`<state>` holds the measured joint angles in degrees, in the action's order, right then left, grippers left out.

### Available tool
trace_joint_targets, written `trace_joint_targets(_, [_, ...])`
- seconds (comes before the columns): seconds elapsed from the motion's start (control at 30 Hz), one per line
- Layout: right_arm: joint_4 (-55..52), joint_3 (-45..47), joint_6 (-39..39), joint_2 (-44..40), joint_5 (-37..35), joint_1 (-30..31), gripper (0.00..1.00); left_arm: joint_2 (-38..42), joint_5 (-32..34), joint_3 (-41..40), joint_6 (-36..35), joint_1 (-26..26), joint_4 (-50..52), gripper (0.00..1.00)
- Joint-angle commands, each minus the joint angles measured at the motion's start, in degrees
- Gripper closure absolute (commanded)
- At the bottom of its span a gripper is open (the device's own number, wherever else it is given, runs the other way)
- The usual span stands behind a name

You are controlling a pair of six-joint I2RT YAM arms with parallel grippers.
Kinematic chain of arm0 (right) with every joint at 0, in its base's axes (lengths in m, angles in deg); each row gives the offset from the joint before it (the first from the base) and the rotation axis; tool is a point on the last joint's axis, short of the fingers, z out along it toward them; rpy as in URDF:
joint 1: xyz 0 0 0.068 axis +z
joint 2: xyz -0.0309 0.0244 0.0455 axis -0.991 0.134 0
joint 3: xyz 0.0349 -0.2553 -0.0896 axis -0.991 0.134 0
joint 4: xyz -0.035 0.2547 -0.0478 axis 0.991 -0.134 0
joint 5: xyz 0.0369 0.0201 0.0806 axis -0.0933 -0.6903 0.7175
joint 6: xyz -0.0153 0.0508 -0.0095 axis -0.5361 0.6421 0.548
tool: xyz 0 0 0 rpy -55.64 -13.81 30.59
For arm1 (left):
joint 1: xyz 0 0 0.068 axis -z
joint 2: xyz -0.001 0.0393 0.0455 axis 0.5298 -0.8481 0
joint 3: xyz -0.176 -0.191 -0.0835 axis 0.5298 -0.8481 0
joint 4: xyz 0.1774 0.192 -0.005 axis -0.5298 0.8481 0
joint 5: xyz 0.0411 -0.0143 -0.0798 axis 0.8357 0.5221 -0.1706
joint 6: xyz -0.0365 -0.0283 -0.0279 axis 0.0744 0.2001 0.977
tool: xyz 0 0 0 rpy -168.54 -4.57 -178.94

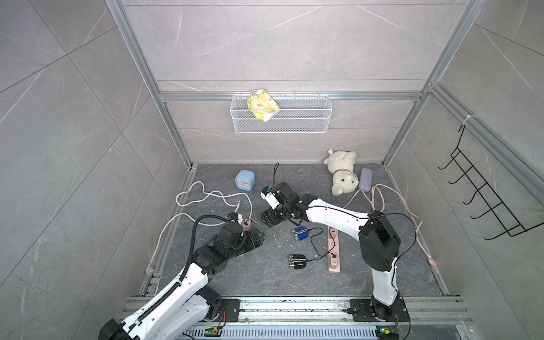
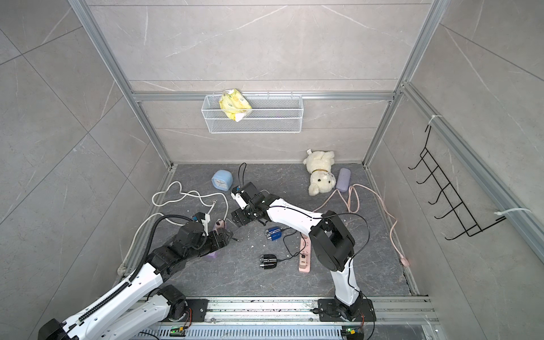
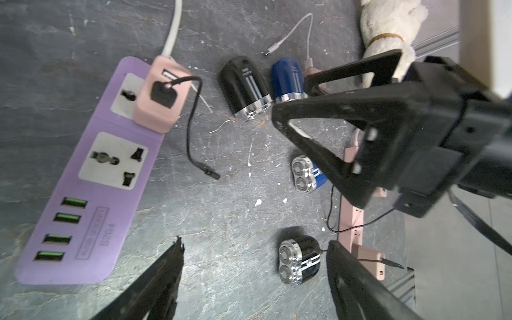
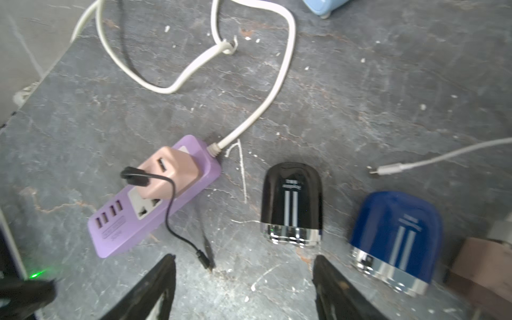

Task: Unplug the electric shaver
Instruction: Remove the plug from the socket.

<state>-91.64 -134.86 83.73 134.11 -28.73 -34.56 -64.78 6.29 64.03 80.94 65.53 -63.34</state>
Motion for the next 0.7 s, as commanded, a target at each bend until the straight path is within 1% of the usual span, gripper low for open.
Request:
trace_joint_targets(0.0, [1.47, -1.77, -3.35, -0.06, 2.98, 2.03, 0.21, 0.44, 1.44, -0.95, -1.8, -2.79, 3.5, 0.27])
trace_joint_targets(0.03, [1.31, -2.39, -4.1, 0.27, 3.15, 2.42, 0.21, 0.47, 0.63, -1.19, -2.06, -4.34, 3.64, 0.32])
trace_joint_targets(0.1, [0.83, -3.73, -5.96, 1.15, 4.0, 3.05, 0.21, 0.62, -2.5, -2.03, -2.52, -8.15, 3.33, 0.47])
trace_joint_targets(0.17, [0.92, -4.88, -7.29, 2.23, 4.7, 3.25, 0.21, 1.05, -7.12, -3.89, -2.61, -12.53, 1.37, 0.63])
trace_joint_targets(0.27, [0.15, -7.03, -8.82, 3.78, 5.98, 3.32, 0.21, 2.34, -10.45, -6.19, -2.25, -16.48, 0.08, 0.8])
trace_joint_targets(0.4, [-1.24, -10.05, -10.02, 5.79, 7.44, 3.64, 0.21, 2.44, -11.08, -7.18, -2.52, -16.93, -1.05, 0.86])
trace_joint_targets(0.57, [-2.36, -14.06, -11.91, 9.05, 8.54, 5.2, 0.21, -0.28, -11.05, -9.21, -1.5, -17.01, -4.9, 0.97])
trace_joint_targets(0.67, [-3.79, -16.97, -13.17, 11.77, 8.65, 5.74, 0.21, -2.09, -11.11, -10.14, -1.24, -17.15, -7.63, 0.99])
